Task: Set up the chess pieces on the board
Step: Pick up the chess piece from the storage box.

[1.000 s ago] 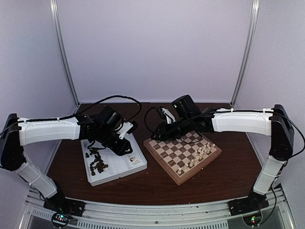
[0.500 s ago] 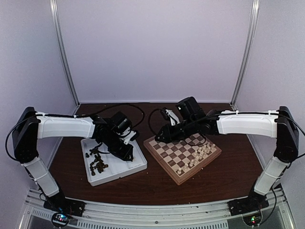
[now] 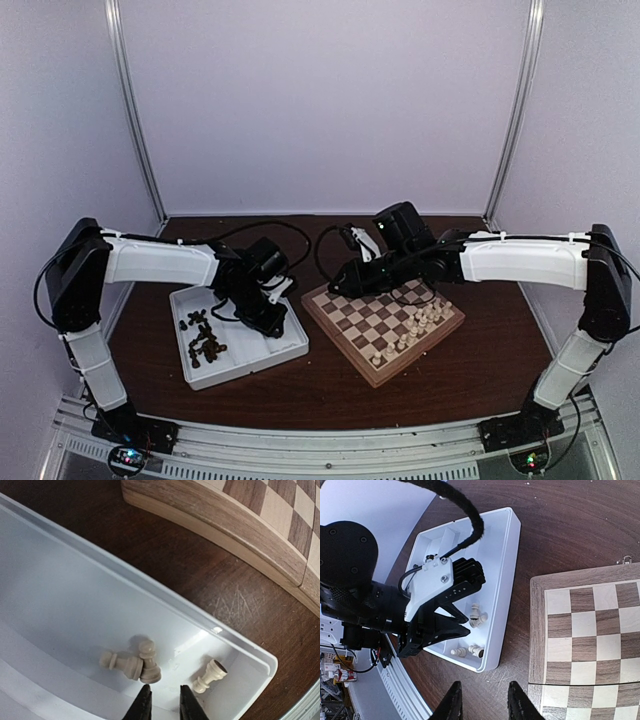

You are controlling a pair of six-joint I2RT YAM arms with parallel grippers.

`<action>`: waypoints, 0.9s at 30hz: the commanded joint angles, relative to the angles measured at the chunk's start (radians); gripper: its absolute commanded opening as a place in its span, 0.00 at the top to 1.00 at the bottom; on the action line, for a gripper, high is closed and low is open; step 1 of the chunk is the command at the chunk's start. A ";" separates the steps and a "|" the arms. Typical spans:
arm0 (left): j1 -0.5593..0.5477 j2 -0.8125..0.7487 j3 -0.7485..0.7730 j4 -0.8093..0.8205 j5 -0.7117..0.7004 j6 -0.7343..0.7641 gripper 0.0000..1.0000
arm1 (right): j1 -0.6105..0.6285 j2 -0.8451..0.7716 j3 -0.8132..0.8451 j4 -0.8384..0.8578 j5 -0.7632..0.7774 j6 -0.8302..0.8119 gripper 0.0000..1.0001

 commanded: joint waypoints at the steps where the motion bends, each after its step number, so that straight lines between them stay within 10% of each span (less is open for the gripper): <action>1: -0.004 0.030 0.031 -0.001 -0.028 0.018 0.80 | -0.007 -0.021 -0.012 0.003 0.011 -0.008 0.69; 27: -0.004 0.146 0.108 -0.053 -0.148 0.026 0.82 | -0.018 -0.005 0.013 -0.011 -0.020 -0.024 0.69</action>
